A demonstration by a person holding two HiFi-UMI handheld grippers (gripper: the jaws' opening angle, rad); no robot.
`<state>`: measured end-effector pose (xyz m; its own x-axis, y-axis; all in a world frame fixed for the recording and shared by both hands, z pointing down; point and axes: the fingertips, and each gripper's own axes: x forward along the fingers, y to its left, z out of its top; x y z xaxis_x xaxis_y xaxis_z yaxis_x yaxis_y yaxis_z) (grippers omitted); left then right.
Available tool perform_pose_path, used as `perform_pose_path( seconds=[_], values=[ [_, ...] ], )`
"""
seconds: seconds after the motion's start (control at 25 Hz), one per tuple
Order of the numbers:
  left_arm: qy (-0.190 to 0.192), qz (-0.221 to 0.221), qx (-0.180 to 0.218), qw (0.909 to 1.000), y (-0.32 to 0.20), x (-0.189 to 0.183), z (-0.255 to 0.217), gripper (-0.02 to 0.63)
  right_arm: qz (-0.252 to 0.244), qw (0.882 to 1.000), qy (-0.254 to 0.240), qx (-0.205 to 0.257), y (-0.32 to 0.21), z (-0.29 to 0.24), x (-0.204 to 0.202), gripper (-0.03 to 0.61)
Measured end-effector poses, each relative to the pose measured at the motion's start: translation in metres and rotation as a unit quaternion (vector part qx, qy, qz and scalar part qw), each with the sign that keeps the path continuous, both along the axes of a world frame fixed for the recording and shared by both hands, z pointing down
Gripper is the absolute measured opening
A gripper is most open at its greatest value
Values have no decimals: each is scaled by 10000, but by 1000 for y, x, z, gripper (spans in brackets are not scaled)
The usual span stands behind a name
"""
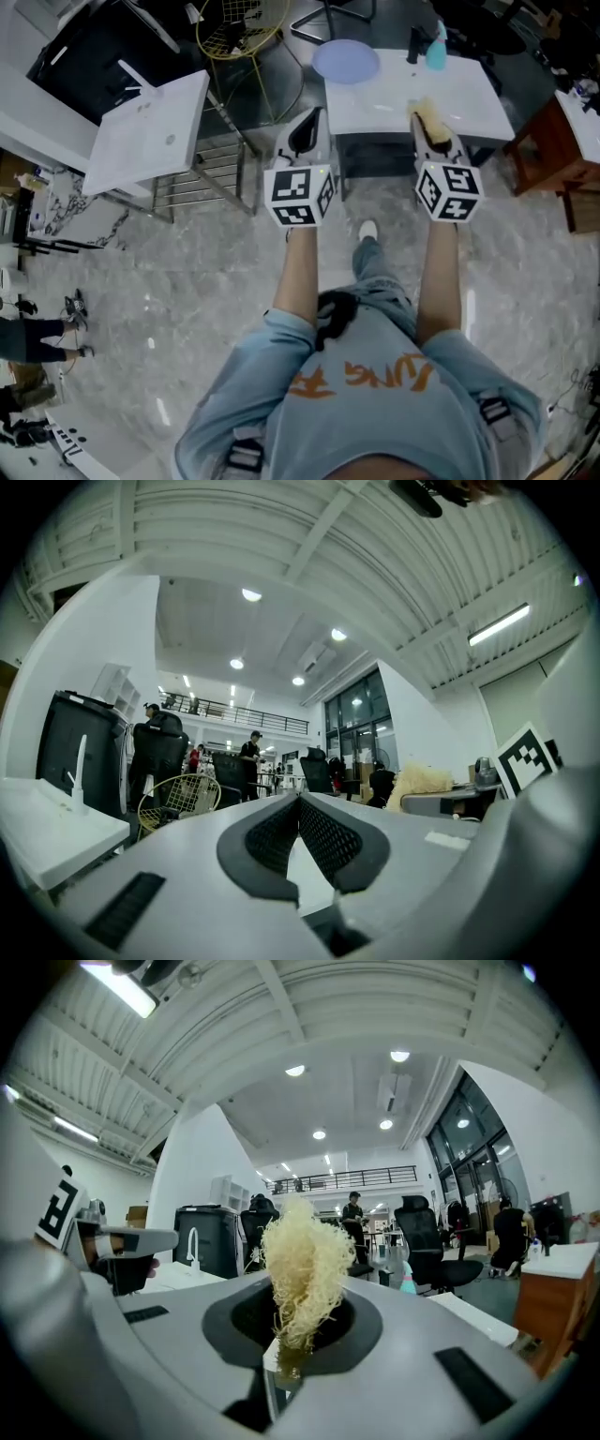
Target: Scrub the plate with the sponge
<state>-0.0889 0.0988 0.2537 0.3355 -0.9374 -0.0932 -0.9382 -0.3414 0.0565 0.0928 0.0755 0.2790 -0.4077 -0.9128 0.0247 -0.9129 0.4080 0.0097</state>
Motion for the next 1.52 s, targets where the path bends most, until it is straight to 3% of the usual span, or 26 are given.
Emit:
perform_pose_path(
  seconds=[0.28,0.56,0.72,0.84,1.2,1.4,1.52],
  values=[
    [136,36,-501,9986,-86,0,41,3,-125,9994,-93,-310,-86,31,-3,31],
    [680,-143,-1177,9906,-196,10,93,3,-256,9970,532,-506,-192,51,19,31],
    [796,-188,-1394,9869,-251,21,115,3,-146,9964,523,-648,-256,62,40,31],
    [760,-300,-1578,9841,-280,15,129,3,-320,9958,502,-697,-289,70,28,31],
    [1026,-697,-2115,9695,-306,-33,156,3,-902,9899,607,-914,-323,88,-26,31],
    [1329,-690,-2463,9575,-330,-34,193,3,-698,9866,797,-1245,-335,116,-14,31],
    [1328,-635,-2682,9521,-346,-36,212,3,-594,9852,824,-1383,-347,127,-13,31]
  ],
)
